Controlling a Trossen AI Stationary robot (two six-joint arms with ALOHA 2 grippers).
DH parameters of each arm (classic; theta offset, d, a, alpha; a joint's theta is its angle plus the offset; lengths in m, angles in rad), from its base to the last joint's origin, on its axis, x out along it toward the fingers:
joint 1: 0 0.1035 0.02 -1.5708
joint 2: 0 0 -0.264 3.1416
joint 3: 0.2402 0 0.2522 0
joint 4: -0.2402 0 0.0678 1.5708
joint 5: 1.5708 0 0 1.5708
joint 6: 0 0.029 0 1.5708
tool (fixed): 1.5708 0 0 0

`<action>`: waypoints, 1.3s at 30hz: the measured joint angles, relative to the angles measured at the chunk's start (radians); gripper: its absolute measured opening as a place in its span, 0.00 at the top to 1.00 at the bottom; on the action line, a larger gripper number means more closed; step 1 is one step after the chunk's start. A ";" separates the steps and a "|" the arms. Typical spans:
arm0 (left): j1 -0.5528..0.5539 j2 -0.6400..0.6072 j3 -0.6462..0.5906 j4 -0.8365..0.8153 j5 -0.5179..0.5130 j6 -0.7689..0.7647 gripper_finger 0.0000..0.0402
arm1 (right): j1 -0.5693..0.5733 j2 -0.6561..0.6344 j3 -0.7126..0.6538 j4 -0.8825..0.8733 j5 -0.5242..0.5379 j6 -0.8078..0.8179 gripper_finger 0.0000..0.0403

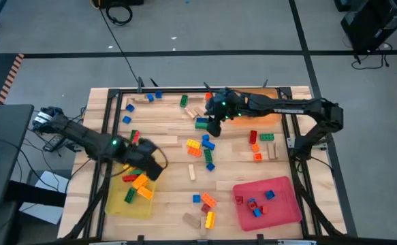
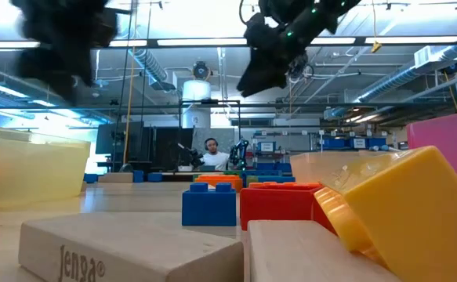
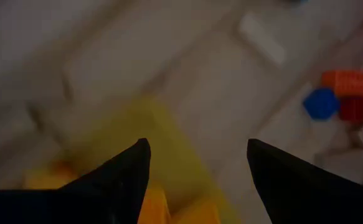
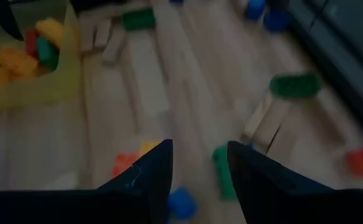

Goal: Sort blocks by size
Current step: Put the small blue game piece into the red bin

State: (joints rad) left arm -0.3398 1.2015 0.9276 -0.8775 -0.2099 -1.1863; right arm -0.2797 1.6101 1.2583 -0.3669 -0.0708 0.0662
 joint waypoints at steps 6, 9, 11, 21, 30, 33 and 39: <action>0.247 -0.029 0.000 0.058 -0.036 0.403 0.32 | 0.002 0.068 0.056 0.040 0.035 -0.046 0.54; 0.362 -0.069 0.000 0.064 -0.032 0.595 0.32 | 0.010 0.126 0.156 -0.041 0.066 -0.081 0.51; 0.439 -0.100 0.001 0.076 -0.032 0.705 0.32 | 0.012 0.174 0.241 -0.107 0.081 -0.081 0.49; 0.801 -0.149 -0.058 0.253 0.276 1.127 0.32 | -0.103 0.419 0.605 -0.511 0.108 0.141 0.38; 0.911 -0.148 -0.115 0.345 0.432 1.212 0.32 | -0.252 0.534 0.642 -0.645 0.098 0.274 0.24; 0.911 -0.148 -0.115 0.364 0.431 1.235 0.32 | -0.260 0.569 0.642 -0.645 0.094 0.211 0.22; 0.916 -0.148 -0.115 0.371 0.431 1.235 0.32 | -0.242 0.646 0.672 -0.752 0.085 0.063 0.22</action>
State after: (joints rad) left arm 0.5762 1.0534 0.8124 -0.5068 0.2207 0.0490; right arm -0.5218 2.2562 1.9304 -1.1185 0.0139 0.1288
